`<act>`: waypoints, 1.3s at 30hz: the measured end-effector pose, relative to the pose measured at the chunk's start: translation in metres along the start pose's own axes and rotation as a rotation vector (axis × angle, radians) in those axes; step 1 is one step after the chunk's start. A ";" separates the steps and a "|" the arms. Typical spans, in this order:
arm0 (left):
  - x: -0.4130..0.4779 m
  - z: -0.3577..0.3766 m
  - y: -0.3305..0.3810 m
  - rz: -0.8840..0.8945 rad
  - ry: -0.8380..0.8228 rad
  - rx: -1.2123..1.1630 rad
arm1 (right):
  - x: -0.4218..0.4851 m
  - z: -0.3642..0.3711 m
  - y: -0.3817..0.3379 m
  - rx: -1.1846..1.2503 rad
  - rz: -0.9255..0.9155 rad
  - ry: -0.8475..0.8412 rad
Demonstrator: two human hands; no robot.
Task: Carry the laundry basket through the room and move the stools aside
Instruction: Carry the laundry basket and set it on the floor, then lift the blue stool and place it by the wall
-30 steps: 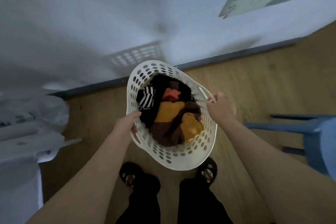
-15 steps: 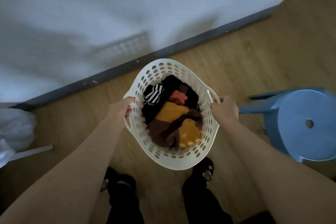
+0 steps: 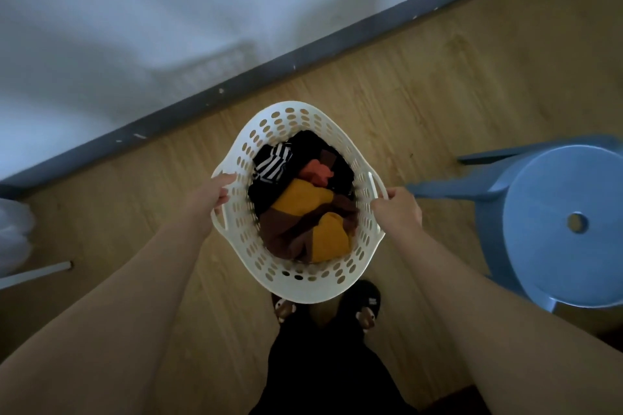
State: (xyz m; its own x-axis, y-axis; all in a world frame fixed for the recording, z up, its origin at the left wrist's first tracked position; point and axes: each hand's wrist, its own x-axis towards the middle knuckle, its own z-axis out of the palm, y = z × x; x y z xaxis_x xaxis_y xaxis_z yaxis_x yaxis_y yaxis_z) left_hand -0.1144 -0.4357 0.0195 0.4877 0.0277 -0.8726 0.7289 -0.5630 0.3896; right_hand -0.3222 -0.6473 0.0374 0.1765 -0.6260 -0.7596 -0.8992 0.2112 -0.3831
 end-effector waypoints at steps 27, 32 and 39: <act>-0.173 0.311 0.043 0.278 -0.390 0.354 | 0.006 -0.218 0.069 0.136 -0.100 0.406; -0.185 0.374 0.001 -0.043 -0.280 0.248 | 0.040 -0.290 0.127 0.110 -0.083 0.481; -0.174 0.415 -0.025 -0.219 -0.296 0.079 | 0.101 -0.336 0.192 0.094 0.011 0.241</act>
State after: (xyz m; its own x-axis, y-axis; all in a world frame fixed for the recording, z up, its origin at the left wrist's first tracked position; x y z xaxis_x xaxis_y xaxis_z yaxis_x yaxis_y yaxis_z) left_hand -0.4164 -0.7690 0.0392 0.1562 -0.0788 -0.9846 0.7557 -0.6324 0.1705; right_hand -0.6112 -0.9222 0.0641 0.0564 -0.7814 -0.6215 -0.8577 0.2807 -0.4309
